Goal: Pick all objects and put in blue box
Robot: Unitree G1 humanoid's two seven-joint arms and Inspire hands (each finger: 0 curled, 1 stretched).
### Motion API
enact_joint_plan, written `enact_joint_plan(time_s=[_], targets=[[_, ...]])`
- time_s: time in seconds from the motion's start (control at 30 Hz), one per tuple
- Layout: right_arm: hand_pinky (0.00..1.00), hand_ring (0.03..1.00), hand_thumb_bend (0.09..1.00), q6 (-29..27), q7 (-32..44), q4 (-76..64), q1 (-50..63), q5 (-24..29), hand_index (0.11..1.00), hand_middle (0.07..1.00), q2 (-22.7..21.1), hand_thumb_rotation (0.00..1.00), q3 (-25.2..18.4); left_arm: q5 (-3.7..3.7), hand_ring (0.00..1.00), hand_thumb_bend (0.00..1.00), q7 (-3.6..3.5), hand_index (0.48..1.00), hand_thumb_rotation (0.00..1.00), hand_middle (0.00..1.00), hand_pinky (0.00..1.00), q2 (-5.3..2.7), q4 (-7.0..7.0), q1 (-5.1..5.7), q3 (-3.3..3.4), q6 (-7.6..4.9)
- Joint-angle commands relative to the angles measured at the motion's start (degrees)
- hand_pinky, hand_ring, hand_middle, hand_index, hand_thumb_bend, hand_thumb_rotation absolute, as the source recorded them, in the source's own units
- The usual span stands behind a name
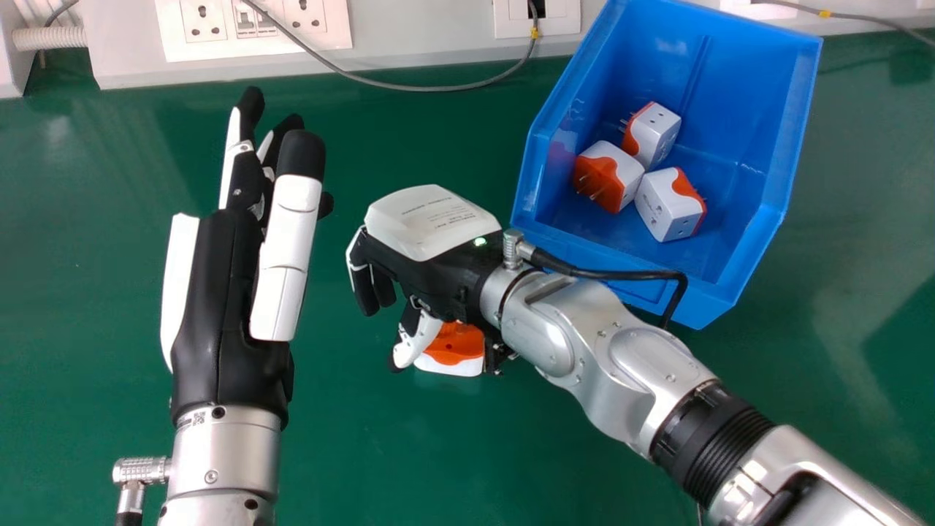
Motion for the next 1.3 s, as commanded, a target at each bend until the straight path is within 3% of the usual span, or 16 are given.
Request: enact_joint_plan(time_s=[0.0, 0.1, 0.17, 0.37, 0.53, 0.63, 0.73, 1.1, 1.17, 1.27], targets=[[0.36, 0.462, 0.497, 1.70, 1.48, -2.59, 0.33, -0.80, 0.495, 0.525, -0.30, 0.00, -0.13, -0.25, 0.93, 0.83, 0.09, 0.984, 0.97, 0.94, 0.83, 0.04, -0.37, -0.80, 0.25, -1.63], [0.39, 0.553, 0.488, 4.32, 2.67, -4.08, 1.25, -1.24, 0.495, 0.609, -0.44, 0.00, -0.34, -0.36, 0.93, 0.83, 0.10, 0.983, 0.96, 0.94, 0.83, 0.04, 0.25, -1.12, 0.40, -1.94], [0.41, 0.648, 0.469, 6.69, 2.52, -6.11, 2.93, -1.25, 0.606, 0.698, -0.47, 0.00, -1.23, -0.40, 0.93, 0.83, 0.12, 0.982, 0.96, 0.94, 0.83, 0.10, 0.68, -1.38, 0.50, -2.15], [0.43, 0.742, 0.444, 13.53, 0.70, -9.45, 6.76, -0.60, 0.720, 0.788, 1.61, 0.00, -3.41, -0.27, 0.93, 0.83, 0.13, 0.982, 0.96, 0.94, 0.83, 0.19, 1.72, -1.98, 0.68, -2.67], [0.65, 0.843, 0.744, 15.17, 0.37, -11.77, 8.36, -0.91, 0.811, 0.886, 1.58, 0.02, -3.71, -0.14, 0.93, 0.83, 0.13, 0.979, 0.96, 0.93, 0.83, 0.26, 2.41, -2.49, 0.67, -2.87], [0.72, 0.884, 0.842, 15.63, 0.34, -12.38, 8.77, -1.59, 0.843, 0.925, 1.31, 0.04, -3.38, -0.08, 0.93, 0.83, 0.11, 0.976, 0.96, 0.93, 0.83, 0.32, 2.67, -2.69, 0.63, -2.93], [0.75, 0.906, 0.882, 16.16, 0.33, -12.13, 8.76, -1.76, 0.870, 0.950, 1.37, 0.05, -3.23, 0.02, 0.93, 0.83, 0.09, 0.975, 0.96, 0.93, 0.83, 0.47, 2.80, -2.95, 0.66, -2.83], [0.80, 0.936, 0.890, 15.90, 5.95, -14.56, 8.11, -4.16, 0.911, 0.981, -1.99, 0.04, -0.41, 0.41, 0.93, 0.82, 0.25, 0.971, 0.96, 0.93, 0.83, 0.68, 3.70, -4.06, 0.37, -2.83], [0.80, 0.937, 0.768, 14.99, 8.24, -14.97, 7.13, -4.86, 0.910, 0.981, -3.19, 0.02, 0.59, 0.55, 0.93, 0.81, 0.28, 0.971, 0.96, 0.93, 0.83, 0.63, 3.78, -4.23, 0.29, -2.77], [0.80, 0.935, 0.727, 13.23, 10.81, -15.11, 5.74, -5.35, 0.906, 0.976, -4.47, 0.01, 1.13, 0.64, 0.93, 0.81, 0.31, 0.971, 0.96, 0.93, 0.83, 0.61, 4.21, -4.55, 0.32, -2.93]])
